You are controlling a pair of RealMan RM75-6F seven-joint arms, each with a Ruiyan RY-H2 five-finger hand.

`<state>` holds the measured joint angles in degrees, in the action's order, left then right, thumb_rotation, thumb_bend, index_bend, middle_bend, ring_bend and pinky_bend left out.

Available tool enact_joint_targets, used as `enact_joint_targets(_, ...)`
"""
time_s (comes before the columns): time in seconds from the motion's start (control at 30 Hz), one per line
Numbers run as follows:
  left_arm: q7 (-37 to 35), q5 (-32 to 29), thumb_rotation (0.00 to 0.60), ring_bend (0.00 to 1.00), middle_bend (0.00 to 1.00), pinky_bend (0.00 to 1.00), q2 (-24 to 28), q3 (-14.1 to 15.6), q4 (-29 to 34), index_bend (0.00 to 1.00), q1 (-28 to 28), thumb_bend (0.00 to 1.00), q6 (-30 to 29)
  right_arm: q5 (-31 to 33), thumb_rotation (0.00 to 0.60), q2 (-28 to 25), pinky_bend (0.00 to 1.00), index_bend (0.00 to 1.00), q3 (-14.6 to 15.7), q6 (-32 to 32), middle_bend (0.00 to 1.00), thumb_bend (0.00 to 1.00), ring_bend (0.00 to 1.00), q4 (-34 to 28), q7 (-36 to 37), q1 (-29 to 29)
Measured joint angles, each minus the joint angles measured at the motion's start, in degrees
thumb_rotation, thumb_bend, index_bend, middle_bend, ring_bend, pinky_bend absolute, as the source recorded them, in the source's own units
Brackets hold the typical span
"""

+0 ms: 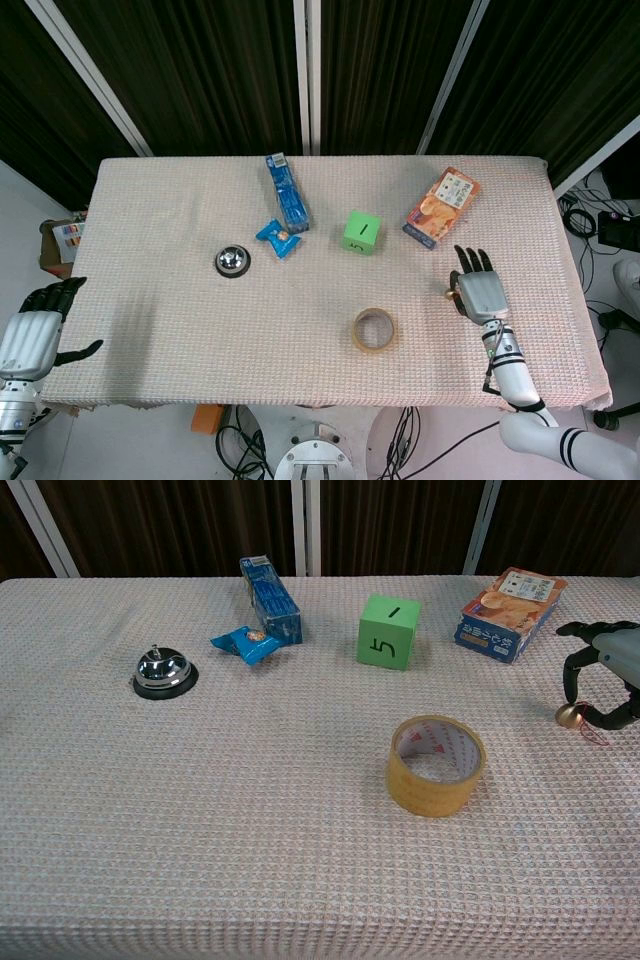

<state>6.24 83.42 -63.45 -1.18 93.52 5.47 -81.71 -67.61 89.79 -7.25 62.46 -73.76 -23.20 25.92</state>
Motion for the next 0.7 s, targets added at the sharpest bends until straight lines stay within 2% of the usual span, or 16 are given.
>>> enact_joint_targets(0.7,-0.2,-0.4,0.493,0.13,0.12,0.18,0.0,0.1,-0.2,0.11,0.0,0.13,0.4,-0.1,0.600,0.9,0.00,0.59,-0.2,1.3,0.04,0.35,0.00,1.0,-0.3,-0.2)
